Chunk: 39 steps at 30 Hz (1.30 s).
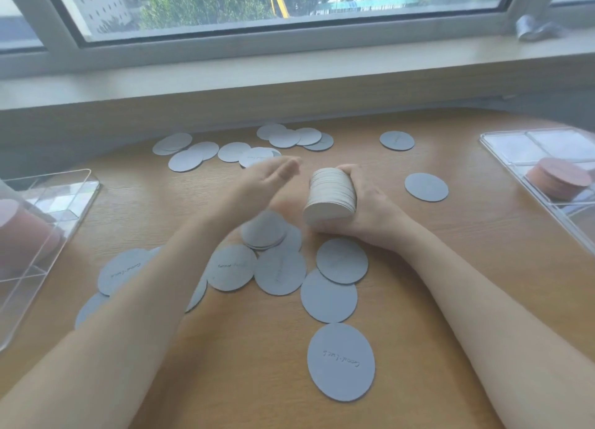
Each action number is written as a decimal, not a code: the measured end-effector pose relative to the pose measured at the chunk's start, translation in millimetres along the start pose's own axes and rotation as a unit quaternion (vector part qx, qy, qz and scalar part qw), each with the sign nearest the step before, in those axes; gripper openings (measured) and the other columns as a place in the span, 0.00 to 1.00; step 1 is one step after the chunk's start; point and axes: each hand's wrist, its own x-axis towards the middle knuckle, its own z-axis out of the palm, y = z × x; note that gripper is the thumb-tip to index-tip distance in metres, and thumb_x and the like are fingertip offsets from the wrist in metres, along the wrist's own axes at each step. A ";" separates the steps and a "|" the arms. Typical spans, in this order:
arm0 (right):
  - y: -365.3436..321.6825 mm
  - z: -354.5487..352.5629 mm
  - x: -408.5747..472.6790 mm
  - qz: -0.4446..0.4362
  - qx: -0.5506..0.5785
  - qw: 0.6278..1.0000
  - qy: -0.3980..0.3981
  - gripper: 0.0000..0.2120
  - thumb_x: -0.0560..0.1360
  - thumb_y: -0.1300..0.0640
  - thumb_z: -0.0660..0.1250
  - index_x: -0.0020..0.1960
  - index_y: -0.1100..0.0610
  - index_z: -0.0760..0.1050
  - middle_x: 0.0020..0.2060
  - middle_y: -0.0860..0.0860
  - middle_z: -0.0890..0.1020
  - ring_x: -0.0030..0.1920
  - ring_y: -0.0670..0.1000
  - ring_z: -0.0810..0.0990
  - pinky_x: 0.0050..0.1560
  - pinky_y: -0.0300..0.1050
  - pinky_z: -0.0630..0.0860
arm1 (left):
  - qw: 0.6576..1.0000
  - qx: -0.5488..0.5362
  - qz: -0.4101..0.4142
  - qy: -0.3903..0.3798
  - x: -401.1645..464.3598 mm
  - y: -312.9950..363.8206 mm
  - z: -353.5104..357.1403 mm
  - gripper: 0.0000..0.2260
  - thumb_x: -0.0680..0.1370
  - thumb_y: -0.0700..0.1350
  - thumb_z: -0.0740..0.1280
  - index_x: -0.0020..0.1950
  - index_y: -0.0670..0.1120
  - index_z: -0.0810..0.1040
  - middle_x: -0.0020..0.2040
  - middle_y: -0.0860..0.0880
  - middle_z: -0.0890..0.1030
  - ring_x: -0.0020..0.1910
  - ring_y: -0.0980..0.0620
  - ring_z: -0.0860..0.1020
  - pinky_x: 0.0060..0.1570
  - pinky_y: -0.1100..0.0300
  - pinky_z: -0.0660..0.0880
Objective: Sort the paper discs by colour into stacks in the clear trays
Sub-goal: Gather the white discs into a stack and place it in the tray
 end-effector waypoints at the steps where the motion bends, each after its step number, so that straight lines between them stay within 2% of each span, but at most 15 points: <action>1: 0.4 -1.3 0.2 0.007 0.009 1.000 -0.005 0.40 0.62 0.45 0.82 0.66 0.43 0.62 0.57 0.42 0.75 0.56 0.42 0.75 0.52 0.38 0.72 | 0.998 0.039 -0.022 0.047 10.6 -10.3 -8.2 0.18 0.83 0.56 0.60 0.69 0.51 0.76 0.66 0.54 0.76 0.63 0.56 0.74 0.66 0.57 0.70; 2: 0.0 -3.2 0.3 0.014 0.019 1.000 -0.009 0.40 0.62 0.45 0.82 0.66 0.42 0.62 0.56 0.41 0.75 0.55 0.41 0.76 0.50 0.37 0.72 | 0.991 0.089 -0.047 0.084 21.5 -20.2 -16.1 0.15 0.83 0.52 0.63 0.69 0.51 0.76 0.66 0.53 0.75 0.63 0.53 0.74 0.66 0.54 0.70; 4: 0.5 -5.4 1.2 0.023 0.031 0.999 -0.013 0.40 0.62 0.46 0.82 0.66 0.41 0.62 0.55 0.41 0.76 0.54 0.40 0.77 0.48 0.36 0.73 | 0.977 0.163 -0.084 0.107 42.2 -38.4 -28.7 0.16 0.82 0.47 0.64 0.70 0.51 0.75 0.69 0.50 0.72 0.66 0.48 0.70 0.66 0.51 0.68; 6: 1.3 -5.1 1.9 0.021 0.030 0.999 -0.015 0.40 0.61 0.46 0.83 0.66 0.42 0.63 0.55 0.42 0.76 0.53 0.40 0.77 0.50 0.37 0.74 | 0.971 0.206 -0.087 0.083 60.2 -50.4 -36.9 0.16 0.82 0.43 0.63 0.71 0.51 0.75 0.71 0.50 0.70 0.69 0.45 0.67 0.66 0.49 0.67; 9: 3.9 -2.7 3.4 0.006 0.016 1.000 -0.020 0.41 0.60 0.45 0.83 0.64 0.40 0.62 0.57 0.44 0.75 0.57 0.44 0.76 0.58 0.44 0.75 | 0.969 0.233 -0.076 0.021 80.8 -59.5 -43.4 0.18 0.82 0.40 0.61 0.71 0.53 0.74 0.73 0.51 0.69 0.68 0.44 0.67 0.67 0.46 0.67; 11: 4.2 -2.4 3.7 0.006 0.004 1.000 -0.022 0.42 0.59 0.44 0.84 0.64 0.38 0.62 0.58 0.46 0.71 0.59 0.44 0.73 0.61 0.45 0.72 | 0.960 0.268 -0.078 -0.016 90.8 -60.3 -45.9 0.20 0.83 0.41 0.60 0.73 0.54 0.72 0.75 0.52 0.67 0.68 0.43 0.66 0.69 0.47 0.65; 14: 3.2 -4.2 3.8 0.010 -0.003 1.000 -0.022 0.43 0.59 0.46 0.84 0.65 0.39 0.62 0.57 0.43 0.67 0.60 0.44 0.70 0.61 0.42 0.68 | 0.941 0.319 -0.089 -0.061 101.6 -54.4 -52.7 0.20 0.84 0.45 0.60 0.76 0.55 0.68 0.76 0.53 0.66 0.70 0.44 0.63 0.70 0.48 0.63; 18: 3.2 -4.3 4.6 0.006 -0.011 1.000 -0.020 0.44 0.59 0.47 0.84 0.66 0.41 0.61 0.57 0.42 0.67 0.61 0.46 0.68 0.63 0.43 0.67 | 0.927 0.350 -0.089 -0.098 112.1 -44.5 -63.6 0.20 0.82 0.48 0.63 0.75 0.54 0.69 0.68 0.48 0.69 0.69 0.44 0.63 0.68 0.44 0.64; 21: 3.4 -4.1 4.6 -0.001 -0.008 1.000 -0.018 0.43 0.59 0.47 0.84 0.66 0.42 0.62 0.57 0.42 0.67 0.62 0.46 0.68 0.64 0.44 0.67 | 0.915 0.370 -0.114 -0.113 115.4 -39.2 -68.8 0.19 0.80 0.51 0.67 0.71 0.55 0.72 0.64 0.47 0.70 0.66 0.43 0.67 0.67 0.42 0.67; 24: 2.5 -4.6 4.0 -0.005 -0.012 1.000 -0.017 0.43 0.60 0.47 0.84 0.66 0.43 0.62 0.56 0.39 0.67 0.61 0.46 0.67 0.63 0.43 0.66 | 0.933 0.331 -0.114 -0.087 115.4 -36.3 -71.0 0.19 0.76 0.50 0.72 0.66 0.51 0.76 0.62 0.49 0.74 0.58 0.45 0.74 0.57 0.49 0.72; 26: 1.9 -4.5 3.5 -0.006 -0.013 1.000 -0.016 0.42 0.60 0.48 0.84 0.66 0.43 0.62 0.55 0.37 0.67 0.61 0.46 0.66 0.61 0.42 0.65 | 0.944 0.308 -0.104 -0.057 111.4 -35.1 -73.5 0.17 0.76 0.49 0.74 0.63 0.49 0.78 0.57 0.51 0.75 0.54 0.47 0.75 0.50 0.54 0.71; 28: 2.2 -4.2 3.6 -0.005 -0.014 1.000 -0.017 0.42 0.61 0.48 0.84 0.67 0.43 0.62 0.55 0.36 0.67 0.62 0.45 0.66 0.61 0.41 0.64 | 0.954 0.284 -0.092 -0.031 105.6 -34.6 -78.5 0.14 0.76 0.49 0.73 0.60 0.49 0.80 0.57 0.51 0.78 0.54 0.47 0.76 0.49 0.55 0.71; 34: 4.1 -3.5 4.3 0.006 -0.007 1.000 -0.017 0.43 0.60 0.45 0.84 0.66 0.40 0.62 0.60 0.46 0.69 0.62 0.46 0.69 0.65 0.47 0.68 | 0.965 0.250 -0.077 0.021 77.0 -22.6 -97.7 0.06 0.78 0.45 0.70 0.53 0.50 0.84 0.53 0.52 0.83 0.52 0.50 0.78 0.50 0.57 0.70; 37: 4.3 -3.0 3.7 0.003 -0.009 1.000 -0.015 0.42 0.60 0.45 0.83 0.65 0.39 0.62 0.60 0.46 0.70 0.62 0.45 0.70 0.65 0.47 0.69 | 0.968 0.239 -0.060 0.054 59.8 -15.6 -103.5 0.04 0.77 0.45 0.71 0.51 0.50 0.85 0.51 0.52 0.84 0.51 0.52 0.79 0.45 0.61 0.70; 39: 4.8 -3.0 3.6 0.005 -0.008 1.000 -0.014 0.42 0.59 0.44 0.83 0.65 0.38 0.62 0.60 0.46 0.70 0.62 0.45 0.71 0.66 0.49 0.70 | 0.971 0.222 -0.049 0.078 48.3 -12.0 -105.0 0.04 0.76 0.44 0.73 0.50 0.49 0.85 0.48 0.53 0.84 0.46 0.57 0.78 0.40 0.65 0.69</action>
